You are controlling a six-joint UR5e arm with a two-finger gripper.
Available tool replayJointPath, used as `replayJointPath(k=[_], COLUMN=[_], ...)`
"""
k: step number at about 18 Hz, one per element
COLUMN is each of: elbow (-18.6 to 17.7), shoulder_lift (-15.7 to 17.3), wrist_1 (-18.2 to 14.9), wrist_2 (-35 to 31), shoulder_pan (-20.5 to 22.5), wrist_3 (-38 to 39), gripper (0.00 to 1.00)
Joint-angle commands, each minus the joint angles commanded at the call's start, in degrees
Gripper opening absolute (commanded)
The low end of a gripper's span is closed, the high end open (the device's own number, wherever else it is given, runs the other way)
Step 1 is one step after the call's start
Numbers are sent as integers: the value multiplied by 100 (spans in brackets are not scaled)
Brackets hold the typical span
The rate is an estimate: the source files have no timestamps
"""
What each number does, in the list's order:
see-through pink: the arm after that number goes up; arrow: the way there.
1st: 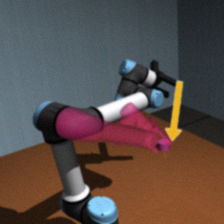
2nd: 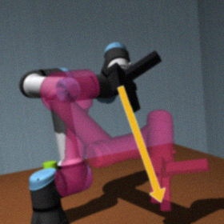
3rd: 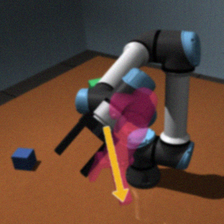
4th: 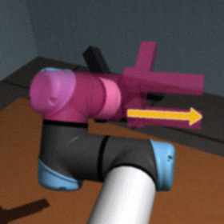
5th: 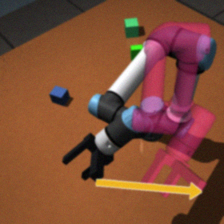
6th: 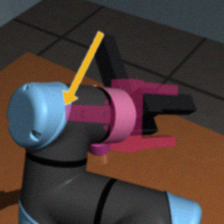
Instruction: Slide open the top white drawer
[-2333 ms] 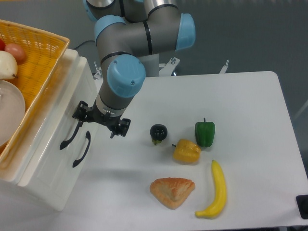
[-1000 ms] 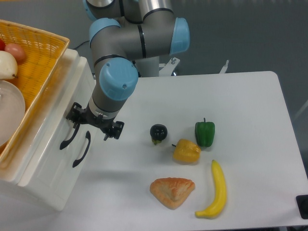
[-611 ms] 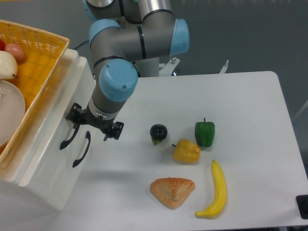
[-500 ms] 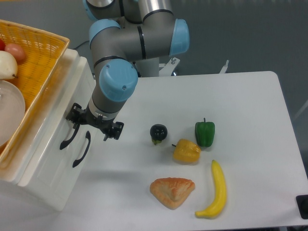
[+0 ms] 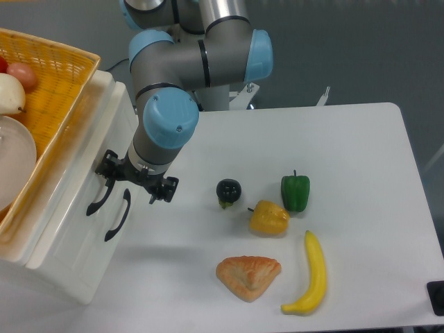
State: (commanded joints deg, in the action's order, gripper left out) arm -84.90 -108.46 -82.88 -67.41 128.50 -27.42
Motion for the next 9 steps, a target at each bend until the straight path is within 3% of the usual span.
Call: replayJointPath(k=[9], elbow=[0], shoulder_lift=[-26], wrist_1=[114], wrist_2=[0], shoulder_pan=[-18], wrist_3=[9], gripper=[100])
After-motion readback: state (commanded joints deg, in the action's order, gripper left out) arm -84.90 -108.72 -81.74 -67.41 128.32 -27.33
